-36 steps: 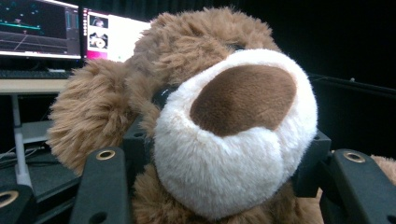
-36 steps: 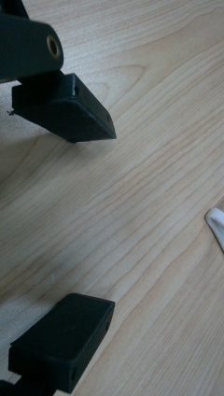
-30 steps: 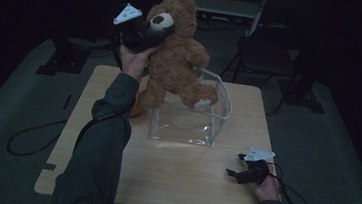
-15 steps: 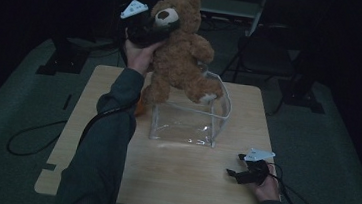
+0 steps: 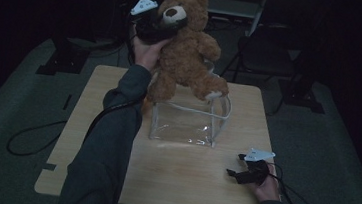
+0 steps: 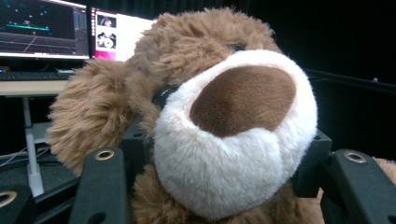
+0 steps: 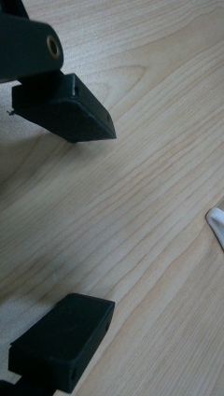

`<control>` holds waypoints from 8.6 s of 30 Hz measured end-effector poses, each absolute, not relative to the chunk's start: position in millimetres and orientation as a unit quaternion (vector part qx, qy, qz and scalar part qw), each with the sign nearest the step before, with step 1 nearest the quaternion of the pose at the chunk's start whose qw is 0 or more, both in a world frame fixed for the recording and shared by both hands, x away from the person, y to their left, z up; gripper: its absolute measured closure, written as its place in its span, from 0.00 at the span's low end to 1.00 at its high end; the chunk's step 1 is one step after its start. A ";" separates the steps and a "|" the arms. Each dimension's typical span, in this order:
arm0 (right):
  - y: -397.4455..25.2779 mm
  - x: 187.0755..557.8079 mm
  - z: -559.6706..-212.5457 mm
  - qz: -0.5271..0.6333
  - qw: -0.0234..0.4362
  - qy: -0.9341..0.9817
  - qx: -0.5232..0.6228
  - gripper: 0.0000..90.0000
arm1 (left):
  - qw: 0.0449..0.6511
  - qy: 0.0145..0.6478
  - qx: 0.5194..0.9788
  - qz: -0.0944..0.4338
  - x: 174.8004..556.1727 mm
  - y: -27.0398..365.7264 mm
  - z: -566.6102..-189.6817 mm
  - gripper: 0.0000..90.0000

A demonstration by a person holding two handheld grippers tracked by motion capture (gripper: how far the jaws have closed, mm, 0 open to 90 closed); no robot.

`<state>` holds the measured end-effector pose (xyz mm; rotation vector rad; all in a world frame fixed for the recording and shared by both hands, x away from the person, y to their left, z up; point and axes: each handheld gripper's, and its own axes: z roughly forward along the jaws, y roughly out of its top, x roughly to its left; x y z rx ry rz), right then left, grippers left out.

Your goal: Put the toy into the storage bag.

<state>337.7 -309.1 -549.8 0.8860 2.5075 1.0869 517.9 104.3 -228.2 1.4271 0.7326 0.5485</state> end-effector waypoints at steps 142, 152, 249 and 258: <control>-310.4 334.8 -549.8 0.374 0.135 0.864 0.309 0.17 | 0.544 0.370 0.751 0.063 545.0 19.0 -321.5 0.30; -310.4 334.8 -549.8 0.374 0.135 0.864 0.309 0.17 | 0.522 0.358 0.770 0.082 540.4 10.4 -321.0 0.35; -310.3 334.7 -549.8 0.374 0.135 0.864 0.310 0.17 | 0.541 0.309 0.765 0.162 514.6 6.7 -315.2 0.39; -310.2 334.7 -549.8 0.374 0.135 0.864 0.310 0.17 | 0.543 0.363 0.735 0.182 527.3 16.9 -314.2 0.39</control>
